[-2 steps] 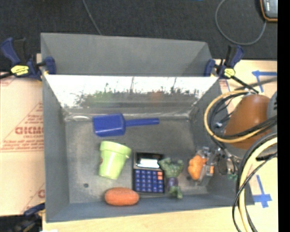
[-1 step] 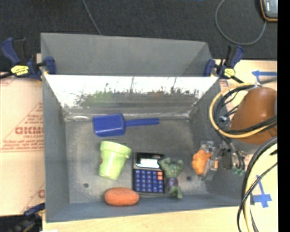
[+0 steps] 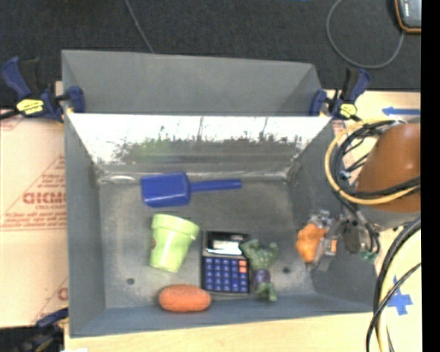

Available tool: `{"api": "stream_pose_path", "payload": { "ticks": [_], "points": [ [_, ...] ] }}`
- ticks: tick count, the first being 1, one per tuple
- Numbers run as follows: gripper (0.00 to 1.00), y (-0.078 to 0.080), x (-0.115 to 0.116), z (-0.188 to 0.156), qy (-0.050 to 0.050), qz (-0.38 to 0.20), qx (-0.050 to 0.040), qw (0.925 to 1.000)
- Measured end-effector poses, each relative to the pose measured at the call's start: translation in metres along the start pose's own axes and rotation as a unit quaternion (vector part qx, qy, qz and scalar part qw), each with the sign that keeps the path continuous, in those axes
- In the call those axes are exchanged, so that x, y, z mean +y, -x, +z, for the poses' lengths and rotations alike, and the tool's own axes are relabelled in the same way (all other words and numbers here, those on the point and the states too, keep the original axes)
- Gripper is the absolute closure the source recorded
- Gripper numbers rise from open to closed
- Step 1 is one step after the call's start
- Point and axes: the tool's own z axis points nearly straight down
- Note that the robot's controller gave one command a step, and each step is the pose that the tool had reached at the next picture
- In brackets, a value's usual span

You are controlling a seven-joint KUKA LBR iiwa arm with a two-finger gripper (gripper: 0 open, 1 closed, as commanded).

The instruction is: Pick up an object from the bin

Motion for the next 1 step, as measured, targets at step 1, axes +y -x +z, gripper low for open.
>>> {"api": "stream_pose_path", "payload": {
  "ticks": [1],
  "points": [
    [1.0, 0.0018, -0.0003, -0.0303, 0.0, -0.001, -0.0027, 1.0]
  ]
}}
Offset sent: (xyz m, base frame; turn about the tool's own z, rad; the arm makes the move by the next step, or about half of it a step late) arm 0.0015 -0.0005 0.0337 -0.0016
